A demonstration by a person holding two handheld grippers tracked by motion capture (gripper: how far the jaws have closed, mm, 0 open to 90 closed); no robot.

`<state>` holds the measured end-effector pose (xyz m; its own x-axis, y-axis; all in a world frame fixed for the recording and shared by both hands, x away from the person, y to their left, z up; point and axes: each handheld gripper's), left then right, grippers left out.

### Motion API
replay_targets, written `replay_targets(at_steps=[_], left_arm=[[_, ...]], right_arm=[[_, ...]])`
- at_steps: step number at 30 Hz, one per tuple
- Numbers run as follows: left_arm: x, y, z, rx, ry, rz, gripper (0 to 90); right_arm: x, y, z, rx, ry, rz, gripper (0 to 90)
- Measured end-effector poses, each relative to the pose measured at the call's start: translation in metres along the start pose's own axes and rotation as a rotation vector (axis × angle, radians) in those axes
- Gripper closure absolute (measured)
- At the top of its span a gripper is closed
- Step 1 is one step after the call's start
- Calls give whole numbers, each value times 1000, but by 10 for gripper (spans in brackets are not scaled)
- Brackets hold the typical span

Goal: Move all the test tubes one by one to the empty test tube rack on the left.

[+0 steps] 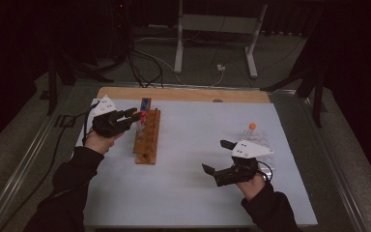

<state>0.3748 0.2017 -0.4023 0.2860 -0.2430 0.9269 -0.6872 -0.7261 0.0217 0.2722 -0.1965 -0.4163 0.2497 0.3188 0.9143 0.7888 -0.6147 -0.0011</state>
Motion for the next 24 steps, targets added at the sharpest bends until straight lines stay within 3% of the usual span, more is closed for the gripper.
replay_targets(at_steps=[14,24], left_arm=[[-31,1,19,-15,-64,-27,715],[-38,2,23,-12,-81,-27,714]], right_arm=[[-1,0,0,16,-5,6,14],[-1,0,1,20,-8,9,14]])
Point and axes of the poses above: each handheld gripper's, and its own axes: z roughly forward along the jaws, x roughly out of its top, y roughly to its right
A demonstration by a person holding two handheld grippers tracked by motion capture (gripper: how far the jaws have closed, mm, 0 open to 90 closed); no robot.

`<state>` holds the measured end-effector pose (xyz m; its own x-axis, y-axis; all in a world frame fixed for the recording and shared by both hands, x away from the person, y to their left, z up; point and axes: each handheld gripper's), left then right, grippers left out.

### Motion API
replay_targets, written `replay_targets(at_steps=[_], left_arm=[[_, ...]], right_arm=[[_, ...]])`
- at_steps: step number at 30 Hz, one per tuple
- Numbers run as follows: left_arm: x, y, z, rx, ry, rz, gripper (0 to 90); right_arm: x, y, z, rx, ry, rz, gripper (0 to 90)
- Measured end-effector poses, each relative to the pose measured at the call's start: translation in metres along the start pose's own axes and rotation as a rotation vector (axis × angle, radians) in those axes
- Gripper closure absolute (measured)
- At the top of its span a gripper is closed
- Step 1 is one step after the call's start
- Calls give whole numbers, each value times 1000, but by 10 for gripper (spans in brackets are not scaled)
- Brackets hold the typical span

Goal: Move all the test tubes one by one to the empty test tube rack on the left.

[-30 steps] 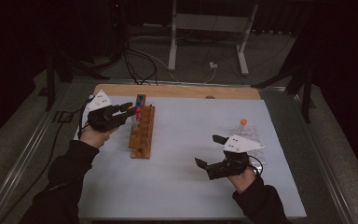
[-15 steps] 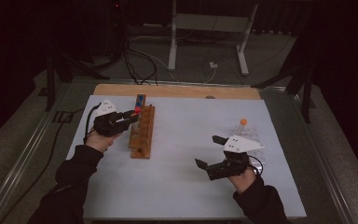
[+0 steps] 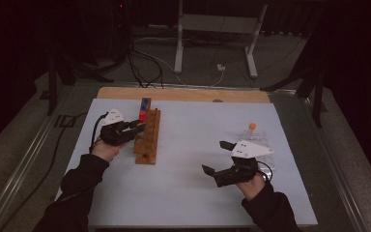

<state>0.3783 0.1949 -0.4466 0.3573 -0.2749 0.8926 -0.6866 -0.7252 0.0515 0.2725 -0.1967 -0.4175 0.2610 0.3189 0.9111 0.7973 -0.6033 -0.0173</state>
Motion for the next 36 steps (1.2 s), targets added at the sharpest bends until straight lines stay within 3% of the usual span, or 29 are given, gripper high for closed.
replay_targets(at_steps=[9,17,21,23,24,26,27,30,36], left_arm=[[-1,2,1,-7,-11,2,702],[8,15,-21,-51,36,39,397],[12,29,-32,-83,45,67,179],[12,36,-37,-108,53,71,161],[11,40,-39,-114,63,72,115],[10,46,-44,-134,75,69,91],[10,50,-46,-135,83,75,77],[5,62,-51,-165,88,90,37],[-2,70,-57,-209,105,77,20]], right_arm=[[1,1,-1,5,4,7,15],[6,9,-11,-25,43,4,15],[10,23,-22,-69,74,-3,15],[11,27,-25,-83,90,-7,15],[11,36,-30,-110,93,-9,15],[11,40,-33,-135,98,-13,15],[11,50,-38,-180,75,-2,14],[8,66,-44,-231,61,30,15],[-5,93,-52,-331,25,81,15]])
Point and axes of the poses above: each handheld gripper's, and its own axes: z roughly forward along the jaws, x roughly out of its top, y roughly to its right
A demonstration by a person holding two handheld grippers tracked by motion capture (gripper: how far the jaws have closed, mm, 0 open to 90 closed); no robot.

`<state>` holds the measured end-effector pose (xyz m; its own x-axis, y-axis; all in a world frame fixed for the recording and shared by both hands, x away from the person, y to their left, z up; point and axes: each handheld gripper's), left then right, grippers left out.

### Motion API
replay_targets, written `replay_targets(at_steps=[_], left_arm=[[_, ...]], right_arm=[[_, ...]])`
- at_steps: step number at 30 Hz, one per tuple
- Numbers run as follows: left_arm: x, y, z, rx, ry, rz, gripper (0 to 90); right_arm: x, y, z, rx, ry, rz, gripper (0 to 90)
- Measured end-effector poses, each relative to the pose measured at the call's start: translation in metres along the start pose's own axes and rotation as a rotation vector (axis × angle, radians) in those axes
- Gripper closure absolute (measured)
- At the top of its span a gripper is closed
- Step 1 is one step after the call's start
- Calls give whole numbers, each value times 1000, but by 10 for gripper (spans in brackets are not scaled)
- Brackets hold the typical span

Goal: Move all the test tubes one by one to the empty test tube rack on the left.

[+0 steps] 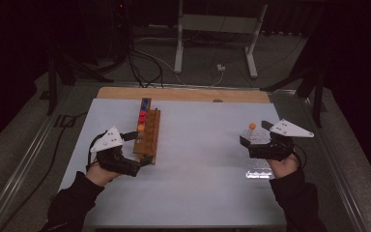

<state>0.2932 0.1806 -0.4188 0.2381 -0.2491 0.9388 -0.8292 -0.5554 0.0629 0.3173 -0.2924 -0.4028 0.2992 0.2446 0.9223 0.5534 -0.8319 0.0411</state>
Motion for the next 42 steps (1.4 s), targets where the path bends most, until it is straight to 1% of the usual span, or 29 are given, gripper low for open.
replay_targets(at_steps=[1,2,3,4,5,6,8,9,10,11,12,13,14,15,16,17,18,19,21,22,24,25,27,30,35,36,37,42], left_arm=[[0,0,0,0,0,0,20],[-1,0,-1,-2,5,-7,20],[-1,1,-3,-4,9,-10,20],[-2,1,-4,-7,12,-12,20],[-3,2,-6,-6,11,-12,20],[-3,2,-6,-6,11,-12,20],[-4,3,-7,-8,14,-16,20],[-4,3,-7,-8,13,-14,20],[-4,3,-8,-10,15,-14,20],[-4,4,-8,-8,16,-14,20],[-4,4,-8,-12,18,-14,20],[-4,4,-8,-14,19,-14,20],[-3,4,-9,-12,19,-13,20],[-3,5,-9,-16,20,-11,20],[-3,5,-9,-17,23,-11,20],[-3,5,-9,-13,22,-10,20],[-3,5,-9,-19,23,-12,20],[-3,5,-9,-19,24,-13,20],[-3,5,-9,-20,23,-12,20],[-3,5,-9,-18,24,-11,20],[-3,5,-9,-19,22,-10,20],[-3,5,-9,-17,22,-7,20],[-3,5,-9,-21,22,-8,20],[-3,5,-8,-17,19,-7,20],[-3,5,-8,-15,16,-7,20],[-3,5,-8,-13,15,-5,20],[-3,5,-8,-12,15,-5,20],[-3,4,-9,-13,16,-7,20]], right_arm=[[0,0,0,0,0,0,15],[-3,4,0,-7,-1,12,14],[-8,11,2,-27,-10,32,15],[-8,11,2,-27,-10,32,15],[-14,17,5,-52,-30,44,42],[-17,19,7,-57,-45,49,89],[-23,23,10,-88,-57,52,156],[-25,25,12,-93,-68,56,181],[-25,25,12,-93,-68,56,181],[-30,28,16,-103,-115,42,300],[-33,28,19,-103,-134,32,331],[-33,28,19,-103,-134,32,331],[-36,30,25,-108,-166,42,372],[-36,30,25,-108,-166,42,372],[-38,31,27,-108,-185,45,421],[-40,34,33,-119,-211,63,441],[-41,36,34,-118,-222,73,473],[-41,36,34,-118,-222,73,473],[-42,41,39,-119,-233,105,527],[-42,43,40,-109,-237,110,538],[-42,44,43,-111,-247,112,563],[-41,45,44,-105,-258,117,574],[-40,46,47,-112,-271,108,595],[-39,50,49,-100,-281,136,621],[-34,51,56,-72,-331,139,653],[-34,51,56,-72,-331,139,653],[-32,51,58,-62,-351,148,672],[-29,50,63,-72,-366,147,698]])
Point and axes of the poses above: each handheld gripper's, and its own axes: z roughly forward along the jaws, x roughly out of its top, y roughly to its right
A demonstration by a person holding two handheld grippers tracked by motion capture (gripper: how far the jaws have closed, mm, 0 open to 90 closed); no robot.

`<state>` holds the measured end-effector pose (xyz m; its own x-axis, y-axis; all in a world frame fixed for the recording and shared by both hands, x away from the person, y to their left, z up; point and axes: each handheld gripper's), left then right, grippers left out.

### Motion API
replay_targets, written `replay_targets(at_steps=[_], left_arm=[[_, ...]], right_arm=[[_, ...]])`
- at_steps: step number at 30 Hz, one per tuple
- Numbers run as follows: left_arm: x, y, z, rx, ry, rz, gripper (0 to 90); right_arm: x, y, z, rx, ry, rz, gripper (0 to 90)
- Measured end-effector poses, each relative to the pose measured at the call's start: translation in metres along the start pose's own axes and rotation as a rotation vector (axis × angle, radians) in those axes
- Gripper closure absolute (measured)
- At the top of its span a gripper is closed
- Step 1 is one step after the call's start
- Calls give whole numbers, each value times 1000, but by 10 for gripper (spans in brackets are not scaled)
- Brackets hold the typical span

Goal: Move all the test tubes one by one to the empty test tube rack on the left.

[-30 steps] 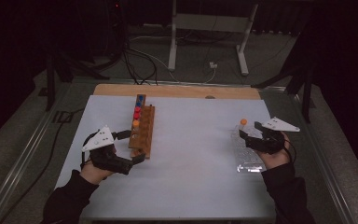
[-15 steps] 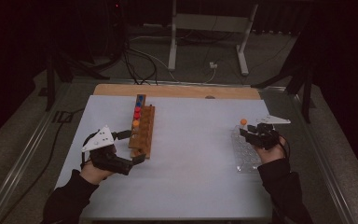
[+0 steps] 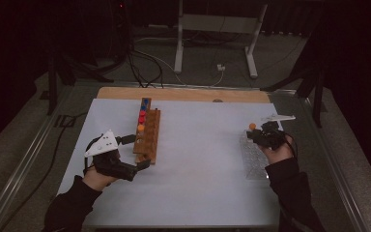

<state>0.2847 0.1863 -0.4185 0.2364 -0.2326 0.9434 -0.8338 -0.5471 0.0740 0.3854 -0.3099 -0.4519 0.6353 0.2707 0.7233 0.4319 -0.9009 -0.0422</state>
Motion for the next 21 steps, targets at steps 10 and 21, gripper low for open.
replay_targets(at_steps=[10,21], left_arm=[[0,0,0,-3,-4,2,20],[1,0,0,-3,-11,6,20]], right_arm=[[2,0,-3,-17,23,-11,751],[15,-6,-41,-36,129,-43,752]])
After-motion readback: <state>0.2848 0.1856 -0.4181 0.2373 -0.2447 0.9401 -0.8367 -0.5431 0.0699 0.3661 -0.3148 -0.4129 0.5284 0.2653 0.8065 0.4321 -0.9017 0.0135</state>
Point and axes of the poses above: each handheld gripper's, and its own axes: z roughly forward along the jaws, x roughly out of its top, y roughly to its right
